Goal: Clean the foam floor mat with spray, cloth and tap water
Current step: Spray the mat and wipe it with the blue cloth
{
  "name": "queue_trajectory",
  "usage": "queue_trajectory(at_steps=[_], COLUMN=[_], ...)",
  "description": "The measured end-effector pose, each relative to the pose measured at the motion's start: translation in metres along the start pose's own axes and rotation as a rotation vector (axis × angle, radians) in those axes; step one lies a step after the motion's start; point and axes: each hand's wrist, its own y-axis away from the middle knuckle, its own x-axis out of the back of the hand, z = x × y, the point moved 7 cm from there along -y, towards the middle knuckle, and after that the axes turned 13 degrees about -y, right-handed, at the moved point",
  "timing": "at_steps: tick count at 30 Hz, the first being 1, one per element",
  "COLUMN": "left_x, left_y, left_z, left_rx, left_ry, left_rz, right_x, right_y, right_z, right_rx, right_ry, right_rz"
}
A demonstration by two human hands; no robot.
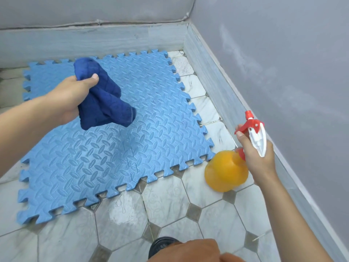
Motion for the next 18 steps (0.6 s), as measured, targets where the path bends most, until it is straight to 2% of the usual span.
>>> queue_trajectory(at_steps=[4,7,10,12,13,14,16,18], left_x=[-0.001,-0.006,-0.005,-0.001,0.001,0.003,0.006,0.007], left_y=[-0.005,-0.007,-0.007,-0.006,-0.003,0.000,0.007,0.014], left_z=[-0.003,-0.002,0.000,-0.001,0.000,0.001,0.002,0.005], left_rx=[0.002,-0.022,-0.046,-0.033,-0.026,-0.016,0.002,-0.014], left_ry=[-0.009,-0.023,-0.012,-0.001,-0.001,0.002,0.017,0.026], left_rz=[0.017,0.037,0.040,0.007,-0.004,-0.011,-0.008,-0.001], right_x=[0.017,0.031,0.041,0.039,0.032,0.019,-0.025,-0.081], right_y=[-0.003,0.005,0.023,0.048,0.060,0.067,0.070,0.064], right_z=[-0.009,-0.003,0.022,0.043,0.049,0.053,0.052,0.036], right_rx=[0.059,-0.181,-0.540,-0.821,-0.882,-0.871,-0.712,-0.528], right_ry=[0.048,0.263,0.657,0.766,0.806,0.843,0.789,0.546], right_rz=[0.088,0.102,-0.099,-0.282,-0.394,-0.516,-0.700,-0.742])
